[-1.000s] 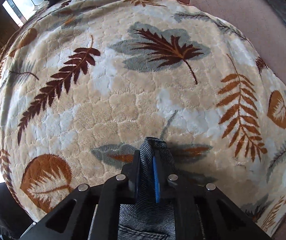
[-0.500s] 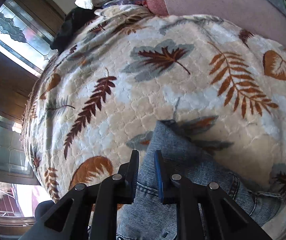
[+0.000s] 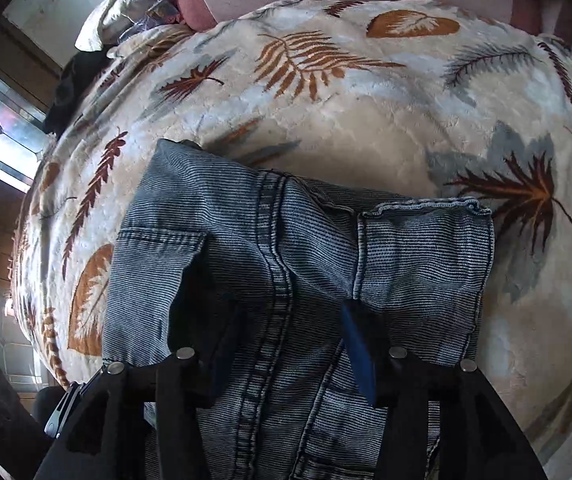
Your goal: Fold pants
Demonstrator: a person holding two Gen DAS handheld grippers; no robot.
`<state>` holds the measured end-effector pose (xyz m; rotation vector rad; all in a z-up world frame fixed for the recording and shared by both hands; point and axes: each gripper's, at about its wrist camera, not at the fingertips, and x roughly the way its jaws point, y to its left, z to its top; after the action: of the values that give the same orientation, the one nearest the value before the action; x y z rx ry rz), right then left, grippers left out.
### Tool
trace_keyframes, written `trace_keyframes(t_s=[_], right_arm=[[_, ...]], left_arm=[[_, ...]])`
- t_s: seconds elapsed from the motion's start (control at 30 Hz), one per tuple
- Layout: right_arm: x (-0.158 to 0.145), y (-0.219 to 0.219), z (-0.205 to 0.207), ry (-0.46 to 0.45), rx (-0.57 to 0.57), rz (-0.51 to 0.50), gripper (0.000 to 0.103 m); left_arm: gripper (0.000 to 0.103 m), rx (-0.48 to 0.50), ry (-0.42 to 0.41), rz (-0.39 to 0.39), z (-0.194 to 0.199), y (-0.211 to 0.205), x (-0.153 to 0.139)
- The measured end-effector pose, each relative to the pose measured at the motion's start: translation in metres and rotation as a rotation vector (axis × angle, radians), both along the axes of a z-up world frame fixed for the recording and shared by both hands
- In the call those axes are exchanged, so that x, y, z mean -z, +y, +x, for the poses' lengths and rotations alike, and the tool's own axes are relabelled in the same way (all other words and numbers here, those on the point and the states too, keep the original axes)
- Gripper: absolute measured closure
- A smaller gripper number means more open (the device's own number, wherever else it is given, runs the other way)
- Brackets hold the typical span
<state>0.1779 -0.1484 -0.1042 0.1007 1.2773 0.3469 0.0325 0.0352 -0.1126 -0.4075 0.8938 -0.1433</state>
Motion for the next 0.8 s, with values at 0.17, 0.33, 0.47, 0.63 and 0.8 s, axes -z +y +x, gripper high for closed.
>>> trace_keyframes(t_s=[0.17,0.33,0.47,0.63,0.8], right_arm=[[-0.041,-0.007,-0.026,-0.146,0.019,-0.011,0.048],[-0.012,-0.024,-0.062,-0.122,0.017,-0.110,0.041],[-0.011,-0.025,-0.071,-0.161,0.006,-0.120,0.038],[-0.041,-0.048,-0.100,-0.262,0.043,-0.044,0.033],[0.000,-0.057,-0.109,-0.206,0.033,-0.044,0.023]], left_arm=[[0.023,-0.005,-0.017,0.030,-0.001,-0.001,-0.001],[0.022,-0.009,-0.030,0.050,-0.001,-0.003,-0.001],[0.022,-0.012,-0.044,0.052,-0.004,-0.002,-0.004],[0.022,-0.061,-0.073,0.064,-0.013,0.003,-0.012],[0.022,-0.060,-0.087,0.171,-0.015,-0.011,-0.023]])
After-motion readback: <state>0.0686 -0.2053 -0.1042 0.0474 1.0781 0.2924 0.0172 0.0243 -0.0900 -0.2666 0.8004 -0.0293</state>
